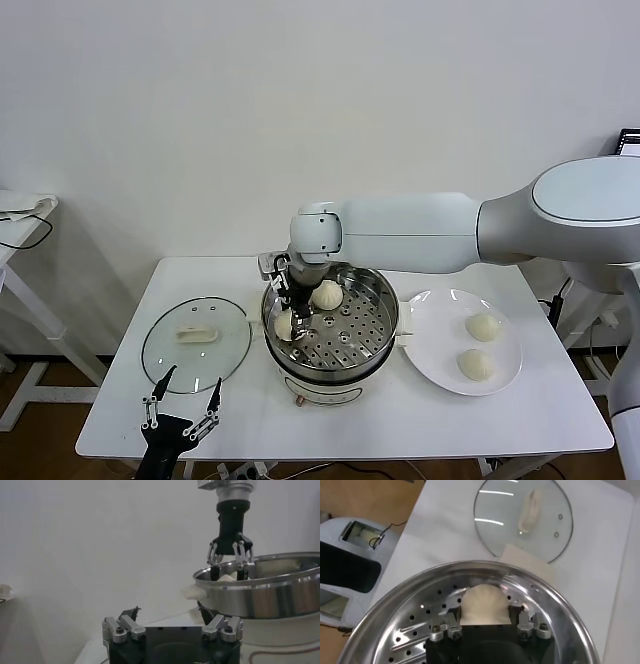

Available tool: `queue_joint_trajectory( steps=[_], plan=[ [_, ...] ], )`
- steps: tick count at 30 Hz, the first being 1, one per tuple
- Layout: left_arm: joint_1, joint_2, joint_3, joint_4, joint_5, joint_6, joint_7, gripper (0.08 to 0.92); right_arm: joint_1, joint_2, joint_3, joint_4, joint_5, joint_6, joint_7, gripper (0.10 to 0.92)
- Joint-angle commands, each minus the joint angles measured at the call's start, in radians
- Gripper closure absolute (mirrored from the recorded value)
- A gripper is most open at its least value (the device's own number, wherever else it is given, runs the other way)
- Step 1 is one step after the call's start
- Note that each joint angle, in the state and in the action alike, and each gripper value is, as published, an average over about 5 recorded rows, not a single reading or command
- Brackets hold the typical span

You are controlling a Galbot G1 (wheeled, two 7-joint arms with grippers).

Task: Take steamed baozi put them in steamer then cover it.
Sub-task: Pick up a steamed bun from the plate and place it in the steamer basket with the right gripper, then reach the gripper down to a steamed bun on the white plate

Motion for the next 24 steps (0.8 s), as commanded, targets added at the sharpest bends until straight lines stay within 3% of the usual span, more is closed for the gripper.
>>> queue_joint_trajectory(
  steps=[1,7,11,17,24],
  plan=[
    [0.001,-0.002,-0.004,0.001,-0.001,-0.003,0.000,0.177,-0.012,0.007,-0.002,0.004,-0.011,-0.014,0.025,0.242],
    [0.001,-0.005,-0.003,0.001,-0.001,-0.003,0.000,0.177,0.067,-0.140,0.028,0.104,-0.066,-0.001,-0.014,0.204],
    [-0.004,-0.004,0.001,0.006,0.000,-0.003,0.000,0.177,0.125,-0.350,0.123,0.164,-0.186,0.056,-0.168,0.203],
    [-0.012,0.003,0.009,0.018,0.001,-0.005,0.001,0.177,0.182,-0.653,0.157,0.147,-0.345,0.219,-0.384,0.203],
    [-0.013,0.005,0.011,0.022,0.003,-0.005,0.000,0.177,0.039,-0.879,0.167,0.082,-0.495,0.346,-0.421,0.203]
  ],
)
